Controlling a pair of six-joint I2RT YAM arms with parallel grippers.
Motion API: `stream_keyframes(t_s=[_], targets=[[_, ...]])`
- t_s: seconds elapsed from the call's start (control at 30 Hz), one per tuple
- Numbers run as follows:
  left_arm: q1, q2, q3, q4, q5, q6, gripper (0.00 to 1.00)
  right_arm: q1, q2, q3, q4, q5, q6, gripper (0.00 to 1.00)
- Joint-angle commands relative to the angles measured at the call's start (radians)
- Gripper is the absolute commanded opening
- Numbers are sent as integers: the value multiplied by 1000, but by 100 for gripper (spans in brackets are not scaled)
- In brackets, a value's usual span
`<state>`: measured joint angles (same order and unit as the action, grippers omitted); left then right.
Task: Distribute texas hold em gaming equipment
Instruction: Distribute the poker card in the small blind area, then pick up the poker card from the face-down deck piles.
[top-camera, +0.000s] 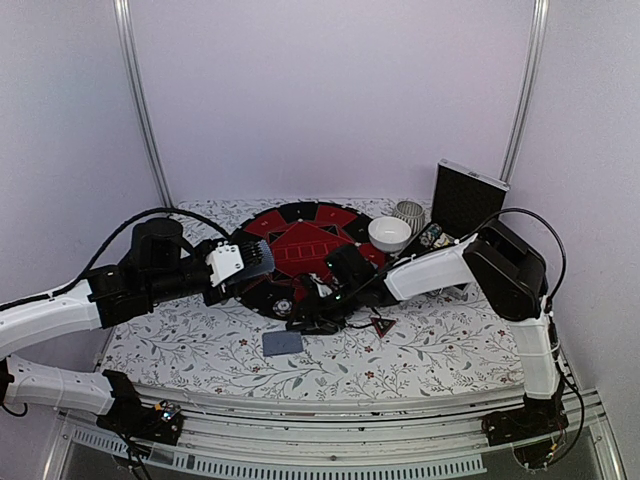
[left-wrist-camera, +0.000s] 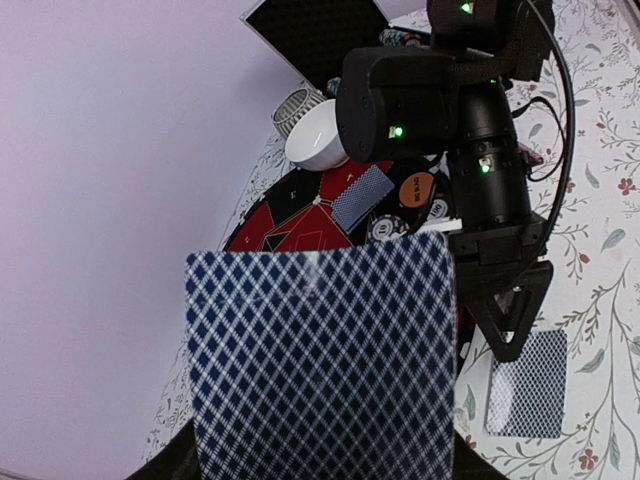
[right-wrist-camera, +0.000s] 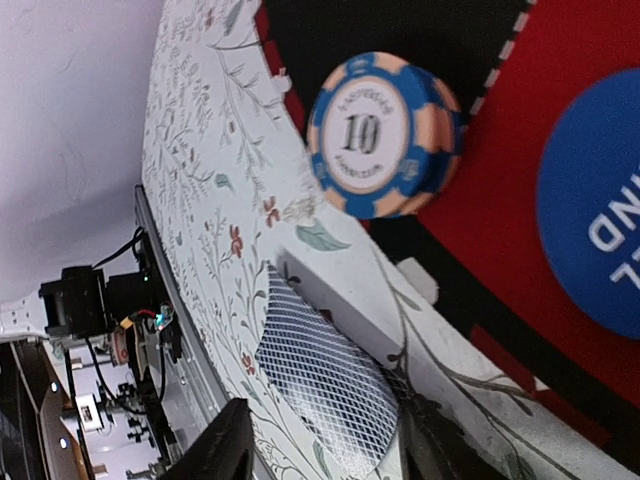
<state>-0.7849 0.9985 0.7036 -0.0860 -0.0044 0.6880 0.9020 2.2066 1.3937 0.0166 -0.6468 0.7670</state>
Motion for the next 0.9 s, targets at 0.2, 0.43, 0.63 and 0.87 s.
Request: stream_keyframes(t_s=[0.2, 0.43, 0.63, 0.87], targets=[[3, -18, -6, 33, 16, 8, 54, -4, -216, 70, -333, 298, -166, 99], [3, -18, -7, 36, 25, 12, 54, -5, -400, 161, -359, 343, -389, 99], [3, -17, -7, 36, 25, 14, 53, -6, -393, 221, -209, 38, -438, 99], [3, -19, -11, 42, 23, 15, 53, -1, -263, 332, -226, 23, -410, 99]])
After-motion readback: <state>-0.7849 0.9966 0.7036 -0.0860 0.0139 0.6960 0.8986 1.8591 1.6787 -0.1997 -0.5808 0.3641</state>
